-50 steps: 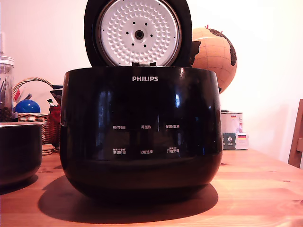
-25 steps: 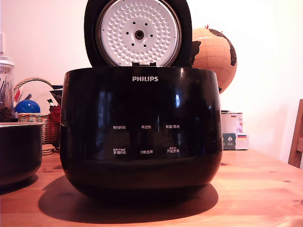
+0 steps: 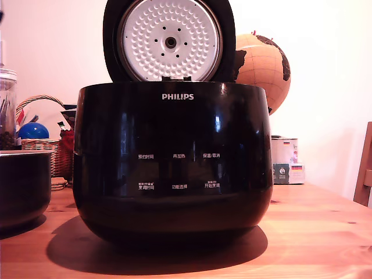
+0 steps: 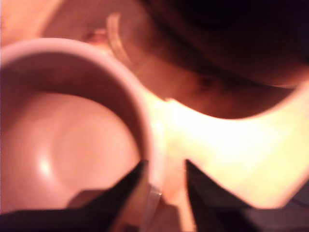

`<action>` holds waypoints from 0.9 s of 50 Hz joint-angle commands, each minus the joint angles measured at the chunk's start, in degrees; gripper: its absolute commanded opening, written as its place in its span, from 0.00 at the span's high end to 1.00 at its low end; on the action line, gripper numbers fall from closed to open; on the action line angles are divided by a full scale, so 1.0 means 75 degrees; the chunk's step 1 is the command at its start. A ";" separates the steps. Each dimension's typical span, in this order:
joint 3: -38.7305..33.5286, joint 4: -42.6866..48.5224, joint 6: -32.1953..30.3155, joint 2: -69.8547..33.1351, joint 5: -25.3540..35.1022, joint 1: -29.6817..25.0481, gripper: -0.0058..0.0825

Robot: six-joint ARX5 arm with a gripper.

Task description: Pick up the metallic pot next to the rice cooker

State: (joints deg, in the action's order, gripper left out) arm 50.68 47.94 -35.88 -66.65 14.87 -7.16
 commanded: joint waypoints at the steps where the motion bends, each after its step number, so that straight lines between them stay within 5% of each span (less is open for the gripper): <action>1: -0.0076 -0.0058 0.0061 -0.0274 -0.0079 -0.0055 0.40; 22: -0.0076 -0.0408 0.0061 -0.1486 -0.0318 -0.0105 0.44; 34: -0.0076 -0.0428 0.0061 -0.1874 -0.0455 -0.0105 0.70; 40: -0.0064 -0.0434 0.0061 -0.1906 -0.0452 -0.0105 0.96; 45: 0.0032 -0.0353 0.0061 -0.1900 -0.0452 -0.0152 0.96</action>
State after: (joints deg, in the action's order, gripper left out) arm 50.70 44.56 -36.07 -80.31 11.53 -8.12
